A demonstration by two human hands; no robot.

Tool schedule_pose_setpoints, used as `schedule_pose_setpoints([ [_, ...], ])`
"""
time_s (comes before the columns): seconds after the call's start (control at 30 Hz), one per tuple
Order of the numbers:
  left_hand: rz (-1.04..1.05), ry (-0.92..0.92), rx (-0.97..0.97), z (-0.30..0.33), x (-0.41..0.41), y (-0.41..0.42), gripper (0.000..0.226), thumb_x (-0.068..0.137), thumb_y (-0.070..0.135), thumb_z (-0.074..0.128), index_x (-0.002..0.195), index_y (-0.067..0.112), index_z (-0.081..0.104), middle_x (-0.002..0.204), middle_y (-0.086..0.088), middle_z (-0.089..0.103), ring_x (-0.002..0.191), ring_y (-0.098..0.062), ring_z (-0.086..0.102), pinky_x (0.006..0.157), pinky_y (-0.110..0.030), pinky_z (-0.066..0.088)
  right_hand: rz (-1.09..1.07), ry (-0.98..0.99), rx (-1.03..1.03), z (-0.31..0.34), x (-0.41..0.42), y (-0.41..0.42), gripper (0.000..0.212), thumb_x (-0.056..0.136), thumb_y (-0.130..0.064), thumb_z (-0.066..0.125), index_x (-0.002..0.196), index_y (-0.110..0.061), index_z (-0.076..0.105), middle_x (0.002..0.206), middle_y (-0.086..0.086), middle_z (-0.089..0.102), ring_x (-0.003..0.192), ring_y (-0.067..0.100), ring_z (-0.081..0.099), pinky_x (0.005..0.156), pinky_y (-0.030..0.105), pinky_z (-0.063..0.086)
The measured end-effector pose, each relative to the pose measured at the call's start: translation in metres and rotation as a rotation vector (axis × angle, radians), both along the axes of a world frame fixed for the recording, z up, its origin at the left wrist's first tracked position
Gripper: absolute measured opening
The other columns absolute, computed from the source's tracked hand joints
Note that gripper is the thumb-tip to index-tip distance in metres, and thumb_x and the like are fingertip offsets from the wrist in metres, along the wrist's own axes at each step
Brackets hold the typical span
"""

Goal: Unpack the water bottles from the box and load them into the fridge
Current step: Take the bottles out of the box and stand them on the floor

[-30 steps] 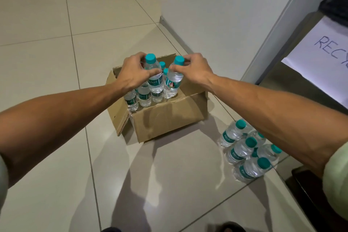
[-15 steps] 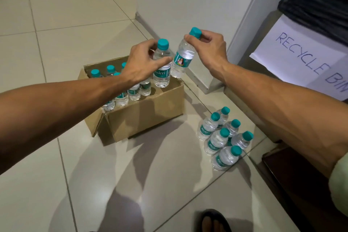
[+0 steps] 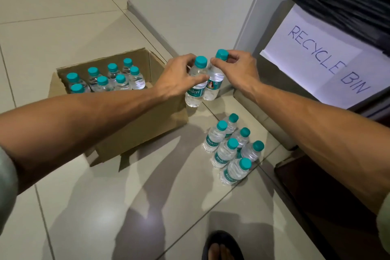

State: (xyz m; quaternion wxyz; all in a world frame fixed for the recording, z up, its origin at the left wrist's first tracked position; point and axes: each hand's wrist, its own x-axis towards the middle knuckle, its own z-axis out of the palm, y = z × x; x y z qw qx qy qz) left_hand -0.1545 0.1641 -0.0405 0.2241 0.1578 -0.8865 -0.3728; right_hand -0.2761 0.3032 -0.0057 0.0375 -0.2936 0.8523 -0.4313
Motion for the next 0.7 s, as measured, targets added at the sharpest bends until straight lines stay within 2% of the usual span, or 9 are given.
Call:
schedule_pose_setpoints([
  [0.13,-0.039,-0.104,-0.014,-0.026,-0.012,0.013,0.057,0.083,0.044,0.073,0.129,0.014,0.058,0.121,-0.002,0.066,0.098,-0.009,0.057,0.08,-0.021,0.045,0.025,-0.017,0.106,-0.023,-0.009,0.01,0.048,0.087,-0.04,0.076,0.128,-0.016,0.068,0.122,-0.001,0.07,0.101,0.009,0.065,0.089,0.026,0.056],
  [0.2,-0.052,-0.145,-0.003,-0.037,-0.015,0.019,0.055,0.083,0.041,0.074,0.128,0.013,0.058,0.122,-0.004,0.065,0.1,-0.011,0.057,0.085,-0.026,0.047,0.05,-0.021,0.159,-0.034,-0.013,0.014,0.05,0.087,-0.04,0.076,0.129,-0.016,0.067,0.122,-0.001,0.07,0.099,0.008,0.063,0.086,0.023,0.053],
  [0.4,-0.08,-0.192,0.066,-0.064,-0.02,0.034,0.051,0.082,0.037,0.076,0.124,0.013,0.06,0.117,-0.003,0.066,0.093,-0.009,0.055,0.076,-0.021,0.045,0.087,-0.07,0.267,-0.059,-0.023,0.021,0.051,0.088,-0.037,0.076,0.132,-0.013,0.065,0.127,0.001,0.068,0.109,0.012,0.063,0.087,0.021,0.049],
  [0.5,-0.072,-0.232,0.049,-0.074,-0.021,0.038,0.05,0.082,0.038,0.076,0.123,0.013,0.06,0.118,-0.004,0.067,0.095,-0.012,0.057,0.083,-0.031,0.053,0.09,-0.108,0.289,-0.071,-0.025,0.025,0.049,0.088,-0.034,0.076,0.131,-0.013,0.065,0.127,0.001,0.068,0.106,0.009,0.062,0.085,0.019,0.047],
  [0.6,-0.078,-0.266,0.058,-0.084,-0.024,0.041,0.051,0.083,0.033,0.076,0.126,0.012,0.059,0.122,-0.006,0.066,0.103,-0.017,0.06,0.087,-0.031,0.052,0.088,-0.147,0.314,-0.081,-0.03,0.03,0.048,0.088,-0.03,0.076,0.131,-0.014,0.063,0.128,0.001,0.067,0.111,0.013,0.063,0.092,0.027,0.051],
  [0.7,-0.085,-0.284,0.087,-0.092,-0.027,0.044,0.051,0.082,0.029,0.077,0.127,0.013,0.059,0.124,-0.005,0.065,0.099,-0.012,0.057,0.082,-0.025,0.047,0.083,-0.167,0.337,-0.089,-0.034,0.034,0.049,0.088,-0.028,0.076,0.133,-0.015,0.063,0.131,0.0,0.066,0.118,0.016,0.063,0.097,0.034,0.053],
])
